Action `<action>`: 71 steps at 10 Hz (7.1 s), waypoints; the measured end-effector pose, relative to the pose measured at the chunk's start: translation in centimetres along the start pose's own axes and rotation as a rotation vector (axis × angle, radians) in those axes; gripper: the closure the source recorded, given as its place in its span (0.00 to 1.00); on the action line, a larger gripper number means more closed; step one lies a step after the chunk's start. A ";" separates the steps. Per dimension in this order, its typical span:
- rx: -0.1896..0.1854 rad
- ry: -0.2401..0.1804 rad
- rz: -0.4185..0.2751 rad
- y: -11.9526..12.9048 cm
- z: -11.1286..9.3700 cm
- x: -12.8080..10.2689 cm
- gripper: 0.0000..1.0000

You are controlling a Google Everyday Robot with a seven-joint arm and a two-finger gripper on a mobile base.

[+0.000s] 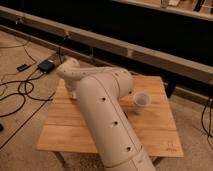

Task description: Place the white sponge in the ceramic cup

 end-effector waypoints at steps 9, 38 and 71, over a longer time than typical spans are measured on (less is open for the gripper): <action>0.018 0.009 0.008 -0.4 0.5 0.0 0.35; -0.030 -0.339 -0.074 -1.9 -7.6 -1.5 1.00; -0.496 -0.508 0.941 -20.1 -16.6 12.1 1.00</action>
